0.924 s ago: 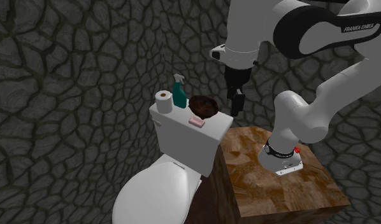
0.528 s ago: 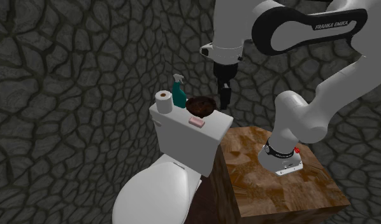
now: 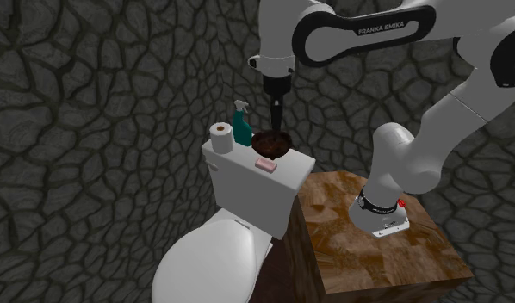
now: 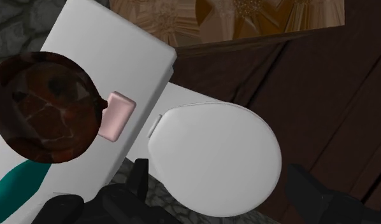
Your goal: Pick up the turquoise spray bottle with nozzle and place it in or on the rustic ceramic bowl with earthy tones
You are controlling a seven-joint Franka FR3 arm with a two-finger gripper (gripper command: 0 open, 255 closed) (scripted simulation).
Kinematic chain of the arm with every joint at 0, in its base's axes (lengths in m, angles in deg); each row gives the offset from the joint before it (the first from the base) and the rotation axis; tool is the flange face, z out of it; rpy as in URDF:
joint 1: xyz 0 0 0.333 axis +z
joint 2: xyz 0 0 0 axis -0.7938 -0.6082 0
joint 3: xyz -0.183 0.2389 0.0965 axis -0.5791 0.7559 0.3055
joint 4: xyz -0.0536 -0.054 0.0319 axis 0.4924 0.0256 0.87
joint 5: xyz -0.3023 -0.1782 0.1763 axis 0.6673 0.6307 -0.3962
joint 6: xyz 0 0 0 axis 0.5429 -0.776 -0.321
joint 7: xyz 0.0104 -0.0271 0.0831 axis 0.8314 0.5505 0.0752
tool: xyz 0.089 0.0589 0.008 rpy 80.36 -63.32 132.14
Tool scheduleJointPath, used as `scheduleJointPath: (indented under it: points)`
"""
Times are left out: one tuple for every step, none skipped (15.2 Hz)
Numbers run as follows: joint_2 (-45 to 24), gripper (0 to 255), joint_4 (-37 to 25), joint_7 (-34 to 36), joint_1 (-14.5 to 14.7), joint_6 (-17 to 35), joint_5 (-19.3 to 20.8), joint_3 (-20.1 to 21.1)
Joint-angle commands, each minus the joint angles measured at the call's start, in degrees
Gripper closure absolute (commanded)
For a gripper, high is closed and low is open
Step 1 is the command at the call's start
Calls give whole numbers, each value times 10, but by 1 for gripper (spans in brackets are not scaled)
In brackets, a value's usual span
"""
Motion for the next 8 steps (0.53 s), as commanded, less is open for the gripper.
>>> scheduleJointPath:
  points:
    - [-28, 0, -13, -19, -7, 15, 3, -20]
    - [-44, 0, -24, -29, -10, 21, 4, -30]
    - [-61, 0, -34, -39, -13, 26, 3, -40]
    - [-78, 0, -46, -49, -16, 32, 2, -50]
    - [-96, 0, -58, -60, -19, 36, 0, -59]
    - [-113, 0, -70, -70, -22, 41, -2, -69]
    - [-132, 0, -84, -81, -25, 45, -5, -78]
    - [-150, 0, -98, -92, -28, 49, -9, -88]
